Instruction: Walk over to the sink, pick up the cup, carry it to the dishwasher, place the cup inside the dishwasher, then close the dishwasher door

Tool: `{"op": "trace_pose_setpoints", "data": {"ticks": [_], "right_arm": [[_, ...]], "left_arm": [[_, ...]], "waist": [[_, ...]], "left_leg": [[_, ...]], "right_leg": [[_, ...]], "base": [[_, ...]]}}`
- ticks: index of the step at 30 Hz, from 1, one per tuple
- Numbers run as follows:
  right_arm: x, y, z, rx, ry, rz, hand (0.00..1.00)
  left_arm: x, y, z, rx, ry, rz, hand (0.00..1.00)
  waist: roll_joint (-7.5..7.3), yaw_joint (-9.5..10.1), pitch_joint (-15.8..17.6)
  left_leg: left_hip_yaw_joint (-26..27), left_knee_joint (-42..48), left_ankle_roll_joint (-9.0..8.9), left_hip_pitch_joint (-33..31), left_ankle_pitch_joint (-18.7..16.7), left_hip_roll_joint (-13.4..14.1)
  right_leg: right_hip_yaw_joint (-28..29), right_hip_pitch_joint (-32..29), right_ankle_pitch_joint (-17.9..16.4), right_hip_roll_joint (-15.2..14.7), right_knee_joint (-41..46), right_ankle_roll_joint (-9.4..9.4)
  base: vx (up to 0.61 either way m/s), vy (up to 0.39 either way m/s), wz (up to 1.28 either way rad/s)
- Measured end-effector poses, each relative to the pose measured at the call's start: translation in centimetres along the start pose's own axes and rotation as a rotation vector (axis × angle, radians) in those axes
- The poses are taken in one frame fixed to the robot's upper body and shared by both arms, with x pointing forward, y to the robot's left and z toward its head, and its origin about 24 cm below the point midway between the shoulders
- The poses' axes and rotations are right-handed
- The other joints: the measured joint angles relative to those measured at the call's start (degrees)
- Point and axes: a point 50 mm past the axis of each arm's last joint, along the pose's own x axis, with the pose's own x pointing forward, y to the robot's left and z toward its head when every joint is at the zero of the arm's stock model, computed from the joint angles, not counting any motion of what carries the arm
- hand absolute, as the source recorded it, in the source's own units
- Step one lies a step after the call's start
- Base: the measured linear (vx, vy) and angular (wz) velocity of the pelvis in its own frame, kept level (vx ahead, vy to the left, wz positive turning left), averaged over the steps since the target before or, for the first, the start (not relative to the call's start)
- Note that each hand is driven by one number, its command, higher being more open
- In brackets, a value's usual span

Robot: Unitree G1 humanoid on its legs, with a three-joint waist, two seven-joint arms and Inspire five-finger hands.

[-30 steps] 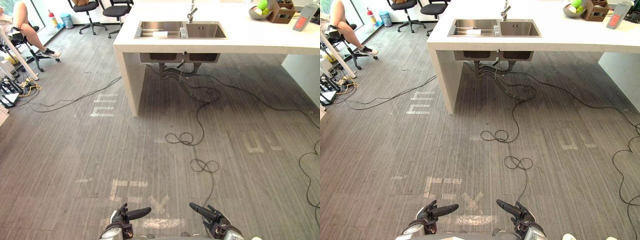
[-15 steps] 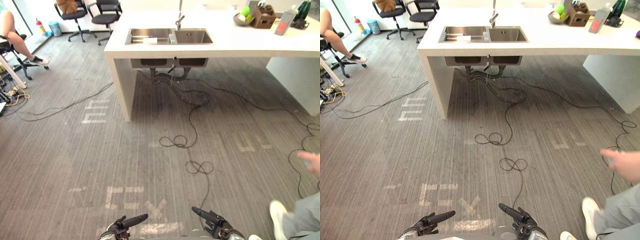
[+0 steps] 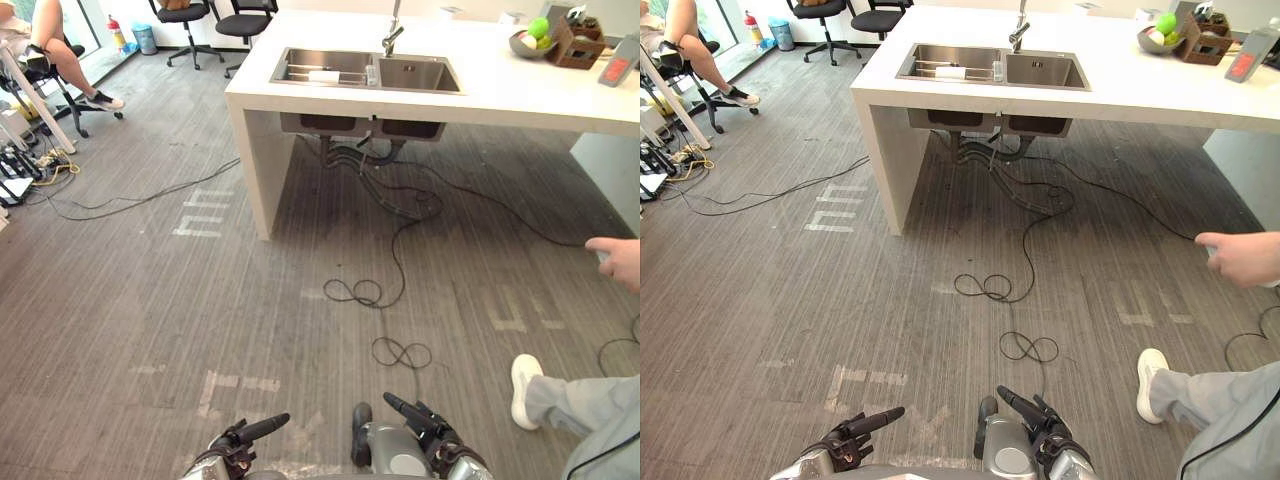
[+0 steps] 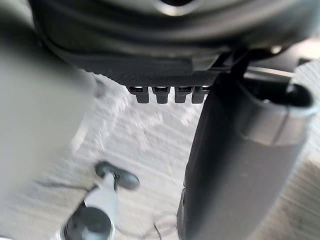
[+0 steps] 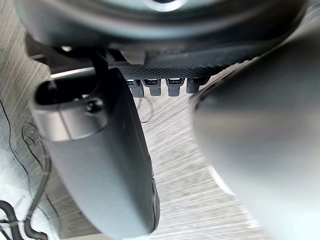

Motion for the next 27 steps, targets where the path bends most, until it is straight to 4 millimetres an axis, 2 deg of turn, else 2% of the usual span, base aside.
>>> {"op": "trace_pose_setpoints", "data": {"ticks": [1,2,3,5,6,7,8,9,10,11,13,14,16,17,18,20,21,22,23,24,25,26,27], "right_arm": [[0.0,-0.1,0.0,0.009,0.0,0.0,1.0],[-0.1,-0.3,-0.1,0.028,0.001,-0.007,1.0],[-0.2,-0.5,-0.3,0.042,0.006,-0.016,1.0],[-0.3,-1.1,-0.9,0.046,0.026,-0.033,1.0],[-0.5,-1.5,-1.0,0.041,0.034,-0.043,1.0],[-0.7,-2.2,-1.3,0.039,0.041,-0.062,1.0],[-0.9,-2.9,-1.2,0.022,0.044,-0.08,1.0],[-1.0,-3.2,-1.2,0.005,0.049,-0.085,1.0],[-1.1,-3.7,-1.0,-0.033,0.052,-0.102,1.0],[-1.1,-3.9,-0.9,-0.042,0.056,-0.11,1.0],[-1.1,-3.8,-0.9,-0.041,0.056,-0.109,1.0],[-0.9,-3.5,-0.7,-0.049,0.051,-0.1,1.0],[-0.8,-3.3,-0.4,-0.043,0.041,-0.099,1.0],[-0.7,-3.0,-0.4,-0.027,0.037,-0.097,1.0],[-0.7,-2.8,-0.5,-0.017,0.036,-0.096,1.0],[-0.7,-2.9,-0.6,0.025,0.035,-0.096,1.0],[-1.0,-3.4,-1.1,0.038,0.043,-0.105,1.0],[-1.1,-3.6,-1.3,0.041,0.048,-0.109,1.0],[-1.3,-3.8,-1.6,0.044,0.056,-0.115,1.0],[-1.2,-3.8,-1.6,0.042,0.061,-0.114,1.0],[-1.2,-3.8,-1.5,0.042,0.061,-0.113,1.0],[-1.2,-3.8,-1.4,0.041,0.068,-0.114,1.0],[-1.3,-4.0,-1.8,0.048,0.095,-0.124,1.0]], "left_arm": [[0.0,-0.4,0.0,-0.003,-0.002,-0.01,1.0],[0.1,-1.1,0.1,-0.011,-0.004,-0.029,1.0],[0.1,-1.3,-0.4,-0.034,0.006,-0.034,1.0],[0.2,-1.3,-0.8,-0.044,0.015,-0.029,1.0],[0.2,-1.3,-0.8,-0.05,0.009,-0.029,1.0],[0.1,-1.4,-0.7,-0.072,-0.018,-0.037,1.0],[0.1,-1.4,-0.5,-0.108,-0.055,-0.042,1.0],[0.0,-1.3,-0.4,-0.115,-0.072,-0.041,1.0],[-0.1,-1.3,0.1,-0.129,-0.105,-0.05,1.0],[-0.2,-1.6,0.9,-0.129,-0.142,-0.07,1.0],[-0.4,-1.9,1.6,-0.129,-0.176,-0.094,1.0],[-0.8,-2.6,2.1,-0.141,-0.207,-0.136,1.0],[-0.9,-3.2,2.0,-0.154,-0.21,-0.158,1.0],[-1.0,-3.7,1.8,-0.166,-0.208,-0.172,1.0],[-1.1,-4.1,1.8,-0.171,-0.209,-0.179,1.0],[-1.1,-4.3,2.0,-0.159,-0.214,-0.182,1.0],[-1.1,-4.2,1.9,-0.143,-0.206,-0.179,1.0],[-1.1,-4.1,1.9,-0.139,-0.202,-0.177,1.0],[-1.0,-4.1,2.0,-0.135,-0.202,-0.172,1.0],[-0.9,-4.3,2.6,-0.13,-0.218,-0.177,1.0],[-0.9,-4.4,2.8,-0.129,-0.227,-0.178,1.0],[-0.9,-4.6,3.2,-0.127,-0.246,-0.175,1.0],[-0.9,-4.4,3.4,-0.109,-0.277,-0.151,1.0]], "waist": [[0.09,0.02,-0.1],[0.88,-0.13,-0.5],[1.52,-0.18,-1.0],[1.66,-0.2,-1.7],[2.3,-0.33,-2.3],[3.73,-0.32,-2.5],[5.08,-0.16,-2.4],[5.5,-0.16,-2.5],[6.28,-0.12,-2.0],[6.03,0.17,-1.3],[5.53,0.87,-0.8],[5.14,2.15,-0.5],[4.78,2.51,0.0],[4.61,2.84,0.2],[4.83,3.02,0.7],[5.25,3.07,1.3],[5.62,3.02,1.3],[5.74,2.87,1.3],[5.11,2.84,1.3],[3.78,3.12,1.4],[3.6,3.1,1.4],[3.58,2.93,1.5],[3.39,3.11,1.4]], "left_leg": [[-0.1,0.1,0.15,0.3,-0.4,0.4],[-0.4,0.4,0.64,0.5,-2.3,1.7],[-1.0,2.6,0.48,0.1,-2.7,2.7],[-1.8,14.4,0.59,-5.6,-1.9,3.5],[-2.4,23.7,0.04,-10.3,0.2,4.3],[-2.7,34.9,-1.99,-15.5,5.8,6.3],[-1.7,44.3,-1.69,-19.5,14.1,9.2],[-1.4,49.4,-0.41,-21.9,17.3,10.7],[-1.3,58.6,2.59,-26.9,14.6,11.7],[-0.9,61.6,3.35,-31.2,12.0,10.1],[0.9,58.2,2.72,-33.8,9.8,8.0],[5.9,41.9,2.33,-35.4,8.1,4.6],[7.2,24.7,1.37,-34.8,8.8,0.6],[6.6,11.1,-0.55,-34.2,11.2,-2.2],[5.8,0.6,-2.6,-33.6,13.9,-3.4],[6.1,-2.3,-2.77,-33.7,13.8,-2.6],[7.7,-1.7,-2.44,-32.8,13.8,-1.7],[7.9,-1.4,-0.08,-32.5,16.4,-1.4],[8.3,-0.2,2.97,-32.6,20.0,-2.1],[8.5,3.1,4.87,-34.3,21.3,-3.9],[8.5,4.7,4.97,-35.3,21.2,-4.4],[9.1,7.3,5.92,-36.7,20.6,-5.0],[9.7,8.5,8.21,-36.6,19.1,-5.9]], "right_leg": [[-0.2,-0.5,-1.5,0.1,1.6,-0.3],[-1.1,-1.3,-4.1,0.8,4.4,-0.97],[-1.5,-1.4,-5.8,1.7,5.4,-1.72],[-1.5,-0.4,-6.4,2.1,4.3,-2.09],[-1.7,0.7,-6.4,2.5,2.9,-2.07],[-2.0,3.5,-6.5,3.9,0.3,-2.2],[-1.7,7.4,-6.7,5.8,-3.2,-2.84],[-1.7,9.5,-6.4,6.7,-5.2,-3.65],[-1.8,13.2,-6.5,7.8,-7.6,-4.83],[-1.3,16.4,-6.5,8.1,-9.6,-5.65],[-0.4,18.3,-6.7,7.7,-11.1,-5.87],[1.9,20.3,-6.4,7.1,-12.7,-4.94],[3.3,22.2,-6.7,6.4,-14.0,-4.37],[4.2,23.7,-6.9,6.2,-15.6,-4.13],[5.1,25.6,-7.1,6.6,-17.5,-3.54],[6.2,29.1,-8.6,7.6,-19.3,-2.08],[6.8,31.5,-10.9,8.1,-19.1,-1.45],[7.1,32.5,-12.3,8.2,-18.6,-1.08],[7.0,33.0,-14.4,7.3,-17.2,-0.77],[7.1,32.3,-17.1,5.2,-15.0,-0.59],[7.3,31.9,-17.4,4.6,-14.5,-0.61],[8.2,31.0,-17.5,3.8,-12.7,-0.66],[9.2,29.4,-17.5,2.5,-8.0,-0.64]], "base": [[0.21,-0.192,0.09],[0.21,-0.165,0.07],[0.25,-0.186,-0.01],[0.21,-0.164,-0.05],[0.2,-0.136,0.05],[0.37,-0.162,-0.04],[0.34,-0.104,-0.08],[0.42,-0.108,-0.07],[0.35,-0.067,-0.04],[0.34,-0.074,-0.08],[0.26,-0.053,-0.41],[0.38,-0.03,-0.68],[0.4,0.01,-0.51],[0.37,0.069,-0.38],[0.36,0.088,-0.36],[0.36,0.15,-0.27],[0.38,0.199,-0.18],[0.41,0.224,-0.03],[0.41,0.218,0.06],[0.41,0.211,0.08],[0.5,0.265,0.11],[0.51,0.289,0.18],[0.42,0.245,0.18]]}}
